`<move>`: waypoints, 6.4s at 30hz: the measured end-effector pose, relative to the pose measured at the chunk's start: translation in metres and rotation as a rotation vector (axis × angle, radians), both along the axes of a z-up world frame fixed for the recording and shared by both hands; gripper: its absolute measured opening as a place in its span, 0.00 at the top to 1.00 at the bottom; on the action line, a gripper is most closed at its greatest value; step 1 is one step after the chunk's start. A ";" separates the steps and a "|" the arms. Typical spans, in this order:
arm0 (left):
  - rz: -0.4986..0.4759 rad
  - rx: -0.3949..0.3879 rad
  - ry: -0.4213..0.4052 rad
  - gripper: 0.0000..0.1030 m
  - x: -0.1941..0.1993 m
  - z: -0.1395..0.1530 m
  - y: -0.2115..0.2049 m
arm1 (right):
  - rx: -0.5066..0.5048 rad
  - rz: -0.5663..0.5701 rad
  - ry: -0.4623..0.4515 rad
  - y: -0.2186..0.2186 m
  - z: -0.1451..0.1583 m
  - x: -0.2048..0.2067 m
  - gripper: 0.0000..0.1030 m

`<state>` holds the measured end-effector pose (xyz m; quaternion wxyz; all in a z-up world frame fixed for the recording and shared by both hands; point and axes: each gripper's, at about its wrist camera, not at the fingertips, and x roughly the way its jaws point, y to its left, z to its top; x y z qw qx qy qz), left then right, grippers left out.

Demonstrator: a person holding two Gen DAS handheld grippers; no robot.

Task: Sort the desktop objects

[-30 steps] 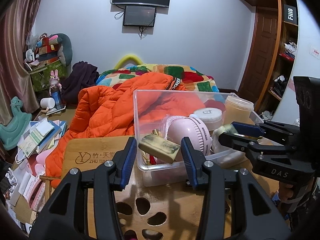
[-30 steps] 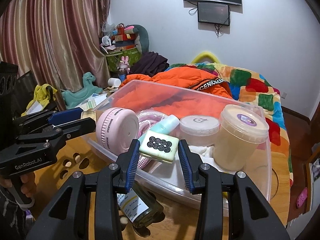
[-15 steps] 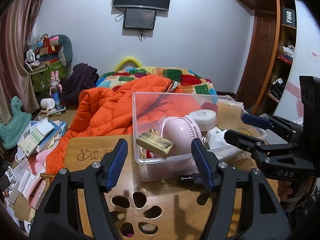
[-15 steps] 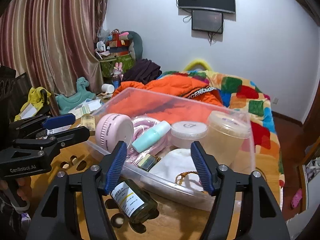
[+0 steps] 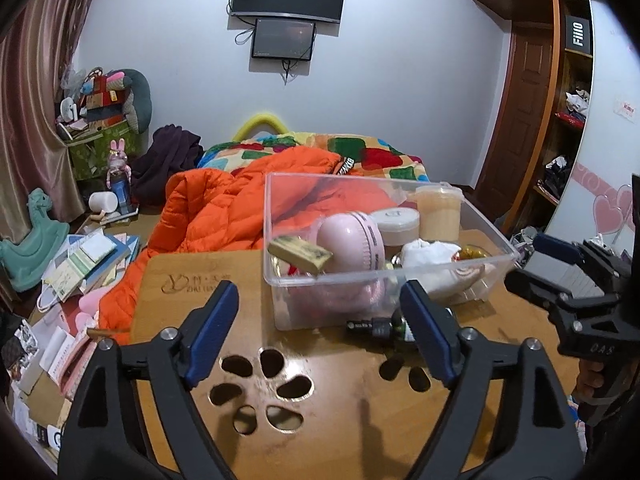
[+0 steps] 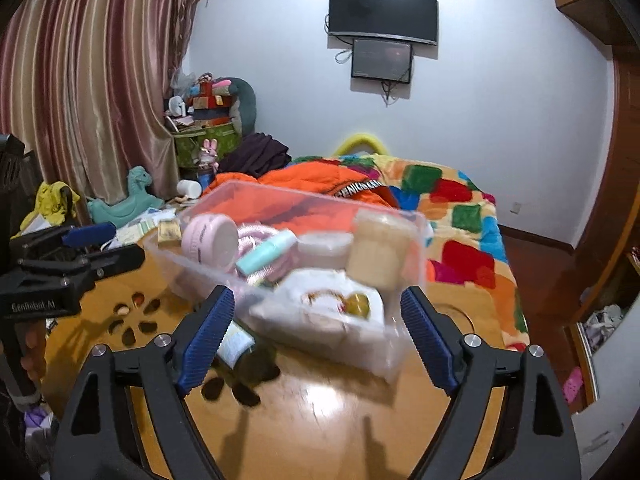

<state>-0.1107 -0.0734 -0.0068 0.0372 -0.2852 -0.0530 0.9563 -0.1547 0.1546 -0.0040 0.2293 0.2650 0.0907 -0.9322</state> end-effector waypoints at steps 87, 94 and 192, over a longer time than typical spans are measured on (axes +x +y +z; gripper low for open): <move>-0.082 -0.100 -0.003 0.29 -0.001 -0.007 0.086 | -0.092 -0.035 -0.142 0.067 -0.030 0.038 0.55; -0.073 -0.077 0.049 0.29 0.007 0.011 0.075 | -0.089 -0.006 -0.045 0.055 0.003 0.026 0.55; 0.014 -0.067 0.076 0.02 0.043 0.013 0.051 | -0.060 -0.115 0.034 0.033 0.024 0.050 0.00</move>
